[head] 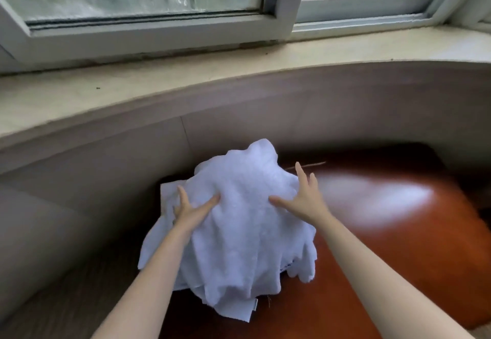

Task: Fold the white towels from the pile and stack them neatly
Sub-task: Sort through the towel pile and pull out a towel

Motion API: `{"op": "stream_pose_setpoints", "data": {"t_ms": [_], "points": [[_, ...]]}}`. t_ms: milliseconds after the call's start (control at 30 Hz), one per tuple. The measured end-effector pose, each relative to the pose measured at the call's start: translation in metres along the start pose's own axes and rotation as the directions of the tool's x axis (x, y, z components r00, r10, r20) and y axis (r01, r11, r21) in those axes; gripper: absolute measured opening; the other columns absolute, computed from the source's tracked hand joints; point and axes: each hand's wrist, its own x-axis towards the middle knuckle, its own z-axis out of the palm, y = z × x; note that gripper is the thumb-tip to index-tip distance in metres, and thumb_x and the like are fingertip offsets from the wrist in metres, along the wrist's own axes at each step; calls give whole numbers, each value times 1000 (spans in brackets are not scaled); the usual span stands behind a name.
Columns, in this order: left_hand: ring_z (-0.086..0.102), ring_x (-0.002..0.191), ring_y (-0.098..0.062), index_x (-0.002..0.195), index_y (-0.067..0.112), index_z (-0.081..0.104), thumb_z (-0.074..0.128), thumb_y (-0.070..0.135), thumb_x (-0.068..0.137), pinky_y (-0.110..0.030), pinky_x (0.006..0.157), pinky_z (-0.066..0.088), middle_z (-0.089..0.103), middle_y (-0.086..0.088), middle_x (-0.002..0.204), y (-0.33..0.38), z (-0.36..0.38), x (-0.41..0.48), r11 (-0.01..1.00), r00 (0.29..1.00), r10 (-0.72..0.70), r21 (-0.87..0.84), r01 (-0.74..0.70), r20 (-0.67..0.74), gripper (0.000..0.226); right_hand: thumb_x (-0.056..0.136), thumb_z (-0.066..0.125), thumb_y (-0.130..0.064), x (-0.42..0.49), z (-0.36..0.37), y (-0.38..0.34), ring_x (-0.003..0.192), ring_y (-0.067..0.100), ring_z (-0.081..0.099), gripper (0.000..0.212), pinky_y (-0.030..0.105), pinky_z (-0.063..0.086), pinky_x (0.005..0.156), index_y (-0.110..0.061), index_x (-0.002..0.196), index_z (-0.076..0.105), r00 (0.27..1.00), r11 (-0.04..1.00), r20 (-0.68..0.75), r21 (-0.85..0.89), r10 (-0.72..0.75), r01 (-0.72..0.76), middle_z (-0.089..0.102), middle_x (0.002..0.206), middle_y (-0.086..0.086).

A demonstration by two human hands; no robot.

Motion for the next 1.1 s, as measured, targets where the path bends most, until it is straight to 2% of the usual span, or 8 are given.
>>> {"op": "stream_pose_setpoints", "data": {"t_ms": [100, 200, 333, 433, 600, 767, 933, 1100], "points": [[34, 135, -32, 149, 40, 13, 62, 92, 41, -51, 108, 35, 26, -4, 154, -8, 11, 10, 998, 996, 13, 59, -8, -93, 129, 61, 77, -62, 29, 5, 12, 145, 23, 13, 121, 52, 25, 112, -46, 147, -7, 984, 984, 176, 169, 23, -53, -1, 158, -6], [47, 122, -28, 137, 39, 39, 49, 93, 57, -52, 99, 43, 49, 3, 136, -12, 26, 13, 967, 969, 135, 242, -83, -206, 97, 70, 75, -57, 46, 12, 26, 115, 5, 47, 80, 23, 44, 86, -41, 134, 28, 948, 959, 308, 282, -82, -8, 37, 136, -19], [60, 97, -26, 108, 18, 57, 47, 67, 85, -42, 85, 50, 63, -1, 104, -4, 69, 1, 950, 883, 201, 303, -70, -425, 55, 76, 72, -48, 56, 11, 44, 96, 7, 56, 45, 24, 42, 75, -40, 109, 43, 968, 930, 228, 368, -105, 14, 55, 106, -17], [59, 86, -23, 93, 16, 55, 44, 60, 91, -34, 71, 45, 60, 2, 88, 7, 100, -16, 940, 839, 253, 328, -95, -482, 45, 76, 71, -45, 53, 0, 59, 84, 5, 59, 28, 24, 44, 68, -42, 95, 51, 986, 910, 147, 415, -83, 15, 61, 90, -14], [58, 81, -20, 89, 16, 53, 40, 59, 92, -35, 70, 44, 61, 2, 83, 32, 136, -42, 944, 858, 278, 290, -160, -432, 46, 66, 62, -49, 42, -34, 72, 81, 18, 65, 19, 40, 54, 75, -34, 74, 54, 992, 929, 113, 370, -60, 14, 64, 78, -9], [62, 83, -16, 86, 23, 58, 39, 60, 91, -38, 78, 50, 67, 6, 84, 76, 182, -76, 929, 871, 370, 132, -345, -325, 43, 74, 59, -42, 32, -88, 73, 75, 18, 64, 13, 34, 53, 66, -30, 74, 53, 998, 874, -15, 484, -56, 56, 65, 75, -6], [58, 65, -8, 63, 24, 57, 45, 47, 95, -25, 60, 42, 59, 12, 56, 133, 230, -111, 887, 865, 429, -59, -458, -261, 41, 66, 57, -48, 32, -168, 79, 63, 14, 61, 20, 26, 49, 56, -29, 71, 52, 982, 879, -138, 442, -131, 180, 64, 62, -12], [65, 84, -12, 95, 17, 66, 45, 49, 96, -28, 72, 51, 70, 3, 87, 163, 294, -125, 866, 880, 468, -156, -475, -82, 38, 62, 54, -58, 41, -232, 112, 60, 17, 63, 31, 32, 53, 56, -32, 77, 53, 950, 945, -301, 278, -83, 171, 65, 65, -9]]}}
